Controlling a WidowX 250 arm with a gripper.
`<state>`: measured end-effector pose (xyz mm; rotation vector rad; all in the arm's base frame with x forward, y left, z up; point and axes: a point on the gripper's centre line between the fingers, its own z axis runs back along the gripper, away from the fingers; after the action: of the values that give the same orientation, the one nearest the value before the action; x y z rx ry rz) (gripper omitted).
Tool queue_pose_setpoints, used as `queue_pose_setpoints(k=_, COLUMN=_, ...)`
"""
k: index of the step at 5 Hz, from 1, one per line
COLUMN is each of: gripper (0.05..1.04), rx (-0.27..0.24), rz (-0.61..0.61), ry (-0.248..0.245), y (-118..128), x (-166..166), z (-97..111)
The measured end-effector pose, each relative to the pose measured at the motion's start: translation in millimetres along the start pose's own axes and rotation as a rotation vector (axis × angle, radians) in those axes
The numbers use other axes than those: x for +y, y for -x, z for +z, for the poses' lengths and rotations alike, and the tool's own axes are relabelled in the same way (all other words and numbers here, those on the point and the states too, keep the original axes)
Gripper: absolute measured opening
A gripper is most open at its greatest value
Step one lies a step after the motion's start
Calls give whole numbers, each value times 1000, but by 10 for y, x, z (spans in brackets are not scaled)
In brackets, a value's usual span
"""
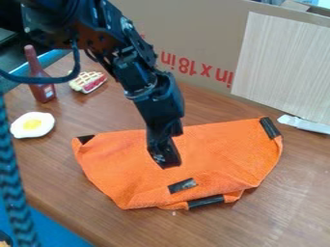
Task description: Unfold the cloth from bottom right to top left
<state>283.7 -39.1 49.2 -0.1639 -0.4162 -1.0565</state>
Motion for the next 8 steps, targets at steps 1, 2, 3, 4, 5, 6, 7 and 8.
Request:
queue_pose_setpoints(k=1, gripper=999, rx=-30, rz=53, ry=48, y=-4, x=-48, z=-144)
queue_pose_setpoints(k=2, gripper=999, rx=-33, rz=84, ry=71, y=22, x=-66, z=-246)
queue_pose_setpoints(k=3, gripper=999, rx=-44, rz=93, ry=102, y=-8, x=-119, z=-291)
queue_pose_setpoints(k=4, gripper=1000, rx=-40, rz=108, ry=119, y=2, x=-170, z=-303)
queue_pose_setpoints(k=5, gripper=1000, rx=-45, rz=118, ry=135, y=6, x=-204, z=-312)
queue_pose_setpoints(k=6, gripper=1000, rx=-36, rz=127, ry=151, y=37, x=-233, z=-350)
queue_pose_setpoints(k=7, gripper=1000, rx=-24, rz=134, ry=165, y=77, x=-254, z=-419)
queue_pose_setpoints(k=8, gripper=999, rx=-21, rz=151, ry=177, y=100, x=-265, z=-467)
